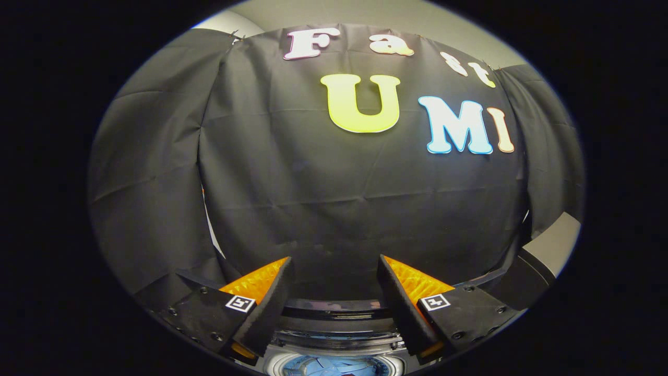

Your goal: Put the clothes into the washing machine and then close the washing machine lid.

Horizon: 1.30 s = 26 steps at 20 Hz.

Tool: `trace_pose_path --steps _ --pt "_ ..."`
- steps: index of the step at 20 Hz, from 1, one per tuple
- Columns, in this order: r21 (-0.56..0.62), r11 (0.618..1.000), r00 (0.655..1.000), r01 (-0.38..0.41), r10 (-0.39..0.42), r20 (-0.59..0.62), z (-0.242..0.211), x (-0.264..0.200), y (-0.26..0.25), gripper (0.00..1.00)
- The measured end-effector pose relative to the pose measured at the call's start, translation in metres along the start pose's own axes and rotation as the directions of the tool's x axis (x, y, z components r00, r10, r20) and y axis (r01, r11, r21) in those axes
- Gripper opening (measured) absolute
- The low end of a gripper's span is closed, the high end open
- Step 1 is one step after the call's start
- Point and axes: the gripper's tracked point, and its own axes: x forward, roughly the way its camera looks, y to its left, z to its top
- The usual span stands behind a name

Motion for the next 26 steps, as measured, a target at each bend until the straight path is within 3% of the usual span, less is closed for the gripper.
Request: trace_pose_path --steps 26 --pt "-0.026 0.998 0.998 -0.053 0.054 0.032 -0.042 -0.093 0.006 0.99"
